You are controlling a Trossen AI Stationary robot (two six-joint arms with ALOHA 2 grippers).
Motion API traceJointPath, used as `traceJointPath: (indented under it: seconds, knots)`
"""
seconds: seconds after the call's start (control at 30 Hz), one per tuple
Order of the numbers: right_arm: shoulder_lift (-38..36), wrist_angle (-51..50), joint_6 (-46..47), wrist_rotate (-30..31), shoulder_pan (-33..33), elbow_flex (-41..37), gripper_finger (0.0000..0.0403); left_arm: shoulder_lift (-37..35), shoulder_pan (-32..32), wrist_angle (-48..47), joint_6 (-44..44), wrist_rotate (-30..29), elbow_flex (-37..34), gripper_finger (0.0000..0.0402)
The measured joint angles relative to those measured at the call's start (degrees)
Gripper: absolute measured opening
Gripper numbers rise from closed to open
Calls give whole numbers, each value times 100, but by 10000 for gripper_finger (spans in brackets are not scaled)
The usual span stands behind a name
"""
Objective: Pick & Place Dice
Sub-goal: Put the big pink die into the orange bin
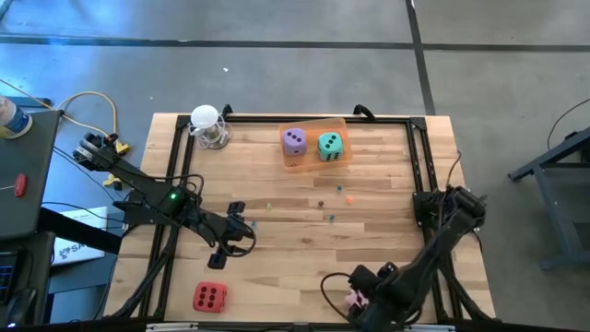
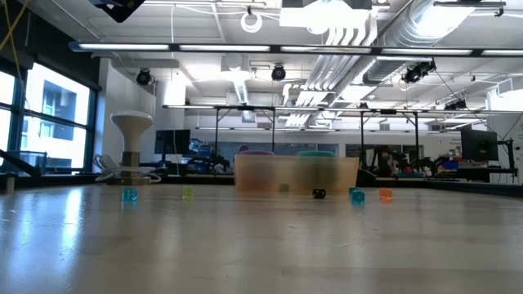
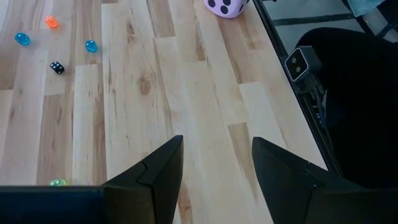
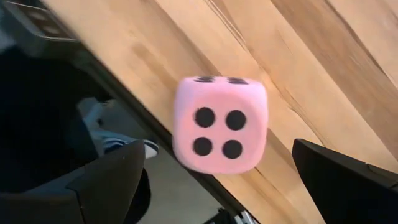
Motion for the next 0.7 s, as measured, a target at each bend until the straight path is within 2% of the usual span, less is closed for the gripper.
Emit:
traceJointPath:
  seconds: [0.7]
  knots:
    - [685, -14, -2, -358, -47, -4, 400, -2, 52, 0, 8, -11, 0, 184]
